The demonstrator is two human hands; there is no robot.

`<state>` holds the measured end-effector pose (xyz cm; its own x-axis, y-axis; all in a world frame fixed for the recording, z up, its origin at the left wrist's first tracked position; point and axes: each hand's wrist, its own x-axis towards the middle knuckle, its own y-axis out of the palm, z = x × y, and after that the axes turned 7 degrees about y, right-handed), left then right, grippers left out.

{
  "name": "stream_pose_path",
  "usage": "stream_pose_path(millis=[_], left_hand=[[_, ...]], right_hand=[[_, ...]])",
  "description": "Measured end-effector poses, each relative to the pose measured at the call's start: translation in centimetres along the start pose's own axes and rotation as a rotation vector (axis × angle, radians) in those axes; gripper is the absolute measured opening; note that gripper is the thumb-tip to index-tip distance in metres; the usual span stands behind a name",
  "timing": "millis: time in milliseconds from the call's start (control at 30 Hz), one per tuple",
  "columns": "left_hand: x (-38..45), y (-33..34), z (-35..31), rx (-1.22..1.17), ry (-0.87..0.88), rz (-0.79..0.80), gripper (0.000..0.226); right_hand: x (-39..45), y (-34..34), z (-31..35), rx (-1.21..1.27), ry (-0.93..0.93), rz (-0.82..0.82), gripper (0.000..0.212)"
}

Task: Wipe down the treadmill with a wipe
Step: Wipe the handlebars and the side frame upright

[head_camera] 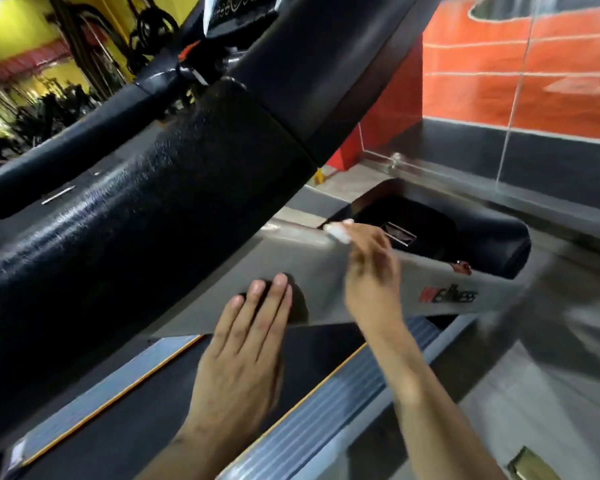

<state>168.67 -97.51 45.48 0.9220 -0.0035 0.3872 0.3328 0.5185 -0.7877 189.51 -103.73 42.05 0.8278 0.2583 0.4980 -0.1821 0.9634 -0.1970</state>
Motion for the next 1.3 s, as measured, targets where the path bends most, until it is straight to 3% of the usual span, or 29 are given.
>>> stream_pose_path(millis=[133,200,300,400,467,533,667,767,900,967,1100,1300], left_hand=[[0.3,2.6,0.1,0.135,0.004,-0.194,0.062],[0.6,3.7,-0.1,0.176,-0.012,-0.275,0.063],[0.8,4.6,-0.1,0.204,-0.013,-0.36,0.063],[0.7,5.0,0.1,0.219,0.005,-0.431,0.063],[0.8,5.3,0.1,0.227,-0.006,-0.484,0.066],[0.9,5.5,0.1,0.245,-0.026,-0.523,0.067],[0.1,5.9,-0.1,0.329,-0.102,-0.527,0.066],[-1.4,5.9,-0.1,0.405,-0.138,-0.491,0.065],[-2.5,5.9,1.2,0.403,-0.064,-0.481,0.062],[-2.6,5.8,1.9,0.406,-0.023,-0.487,0.062],[-2.5,6.3,2.2,0.397,0.004,-0.524,0.062],[-2.4,6.5,2.5,0.33,0.03,-0.614,0.059]], right_hand=[[0.0,-0.8,-10.0,-0.01,0.175,-0.099,0.038],[-0.8,-0.3,-11.6,0.03,0.167,-0.202,0.041],[-2.9,2.3,-8.1,0.205,-0.14,-0.329,0.041],[-4.9,3.8,-2.3,0.276,-0.503,-0.25,0.035],[-5.6,4.3,-2.2,0.222,-0.634,-0.239,0.034],[-5.2,4.6,-6.0,0.21,-0.602,-0.281,0.035],[-5.7,4.5,-13.2,0.235,-0.311,-0.426,0.045],[-9.7,6.2,-11.1,0.196,-0.494,-0.334,0.039],[-12.2,7.6,-8.9,0.105,-0.738,-0.248,0.036],[-11.5,7.3,-10.1,0.132,-0.703,-0.258,0.036],[-11.2,7.1,-11.0,0.354,-0.406,-0.418,0.031],[-9.4,9.0,-1.4,0.32,-0.765,-0.387,0.025]])
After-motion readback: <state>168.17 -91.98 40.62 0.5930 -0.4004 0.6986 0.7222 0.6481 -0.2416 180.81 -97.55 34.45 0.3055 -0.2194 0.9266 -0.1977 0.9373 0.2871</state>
